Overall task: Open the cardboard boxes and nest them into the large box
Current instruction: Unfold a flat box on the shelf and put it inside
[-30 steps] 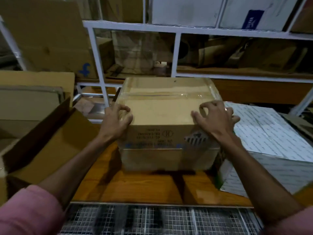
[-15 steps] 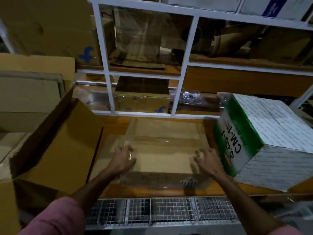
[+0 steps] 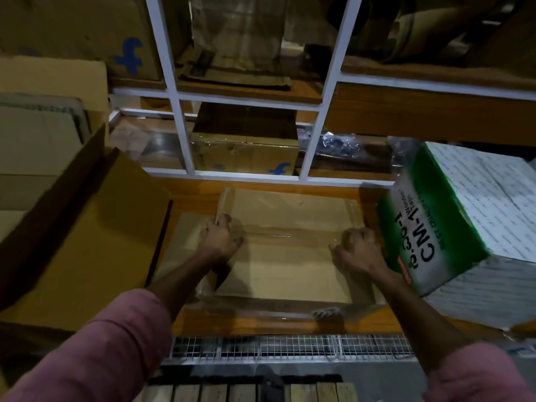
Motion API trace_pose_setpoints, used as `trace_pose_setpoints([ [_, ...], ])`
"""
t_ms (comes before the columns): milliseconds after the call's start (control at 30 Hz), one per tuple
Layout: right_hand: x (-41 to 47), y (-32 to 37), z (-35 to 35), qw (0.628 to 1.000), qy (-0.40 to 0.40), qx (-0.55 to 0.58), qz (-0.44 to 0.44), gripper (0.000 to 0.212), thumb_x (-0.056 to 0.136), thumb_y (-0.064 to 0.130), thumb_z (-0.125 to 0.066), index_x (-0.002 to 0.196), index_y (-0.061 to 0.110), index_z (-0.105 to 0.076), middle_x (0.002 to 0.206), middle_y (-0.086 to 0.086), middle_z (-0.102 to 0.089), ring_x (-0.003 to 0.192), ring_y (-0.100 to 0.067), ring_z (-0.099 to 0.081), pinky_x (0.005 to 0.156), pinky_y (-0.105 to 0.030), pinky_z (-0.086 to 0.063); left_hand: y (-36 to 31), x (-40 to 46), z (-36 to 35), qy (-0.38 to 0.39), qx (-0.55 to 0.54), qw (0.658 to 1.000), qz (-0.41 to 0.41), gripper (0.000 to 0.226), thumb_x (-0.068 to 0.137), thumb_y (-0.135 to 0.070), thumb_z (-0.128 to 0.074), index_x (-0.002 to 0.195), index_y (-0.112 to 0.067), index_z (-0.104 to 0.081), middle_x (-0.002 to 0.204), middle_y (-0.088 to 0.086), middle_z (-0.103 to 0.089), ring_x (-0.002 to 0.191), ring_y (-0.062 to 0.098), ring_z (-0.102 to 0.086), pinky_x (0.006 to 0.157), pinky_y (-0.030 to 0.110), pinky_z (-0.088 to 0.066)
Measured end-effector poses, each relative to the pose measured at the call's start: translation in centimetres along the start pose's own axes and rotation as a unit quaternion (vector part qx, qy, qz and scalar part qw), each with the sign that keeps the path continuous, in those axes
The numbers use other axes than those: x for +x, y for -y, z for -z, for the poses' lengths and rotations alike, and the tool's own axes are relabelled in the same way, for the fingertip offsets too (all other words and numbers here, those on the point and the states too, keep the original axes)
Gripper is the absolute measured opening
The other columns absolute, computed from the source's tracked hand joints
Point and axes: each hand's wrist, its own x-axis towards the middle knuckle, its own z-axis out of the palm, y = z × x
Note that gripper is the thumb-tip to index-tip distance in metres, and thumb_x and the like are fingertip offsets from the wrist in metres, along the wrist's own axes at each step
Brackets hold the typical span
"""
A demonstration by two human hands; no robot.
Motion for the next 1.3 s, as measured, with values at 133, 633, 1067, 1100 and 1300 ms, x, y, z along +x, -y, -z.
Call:
trace_pose_setpoints([
  [133,4.1,0.4,0.6,0.999,-0.001,0.049,-0.008,0.071,0.087,0.067,-0.058,0.141,0.030,-0.030,0.155,-0.007,-0.019,0.136,-0.044,-0.033,0.107,-0.057,-0.039,-0.7,3.2,0.0,0.012,-0.022,1.000,0.014,0.077,0.088,-0.050,-0.070,0.146,-0.022,-0.028,0.148,0.019,-0.038,0.130,0.043,-0.045,0.105,0.056,-0.044],
  [633,6.3,3.3,8.1,0.950,-0.194,0.231,0.080,0.133,0.069,0.036,-0.092,0.153,0.055,0.009,0.156,-0.017,-0.012,0.142,-0.047,-0.024,0.113,-0.067,-0.028,-7.3,2.0,6.2,-0.201,-0.130,0.961,-0.135,0.127,0.077,-0.040,-0.086,0.156,-0.046,0.013,0.152,0.017,-0.013,0.134,0.046,-0.034,0.108,0.058,-0.039],
  [1067,-6.8,0.9,2.6,0.921,-0.259,0.284,0.063,0.062,0.095,0.037,-0.069,0.141,0.020,-0.032,0.146,-0.014,-0.027,0.125,-0.024,-0.043,0.087,-0.020,-0.044,-3.0,-9.4,5.6,-0.234,-0.114,0.950,-0.170,0.042,0.099,-0.042,-0.058,0.133,-0.019,-0.045,0.139,0.010,-0.024,0.120,0.025,-0.042,0.093,0.033,-0.047],
  [1100,-7.8,0.8,2.4,0.915,-0.265,0.297,0.062,0.059,0.094,0.040,-0.068,0.138,0.019,-0.034,0.145,-0.013,-0.030,0.123,-0.022,-0.044,0.087,-0.021,-0.045,-2.8,-10.0,5.4,-0.248,-0.114,0.946,-0.176,0.039,0.100,-0.043,-0.057,0.126,-0.017,-0.046,0.142,0.008,-0.024,0.121,0.023,-0.043,0.091,0.032,-0.047],
  [1300,-12.5,-0.5,-0.2,0.911,-0.286,0.295,0.018,0.059,0.083,0.055,-0.074,0.105,0.014,-0.039,0.115,-0.011,-0.045,0.103,-0.029,-0.048,0.074,-0.032,-0.038,-0.7,-12.8,4.0,-0.285,-0.070,0.946,-0.139,0.031,0.096,-0.042,-0.059,0.108,-0.016,-0.047,0.134,0.010,-0.034,0.112,0.014,-0.039,0.092,0.028,-0.044],
])
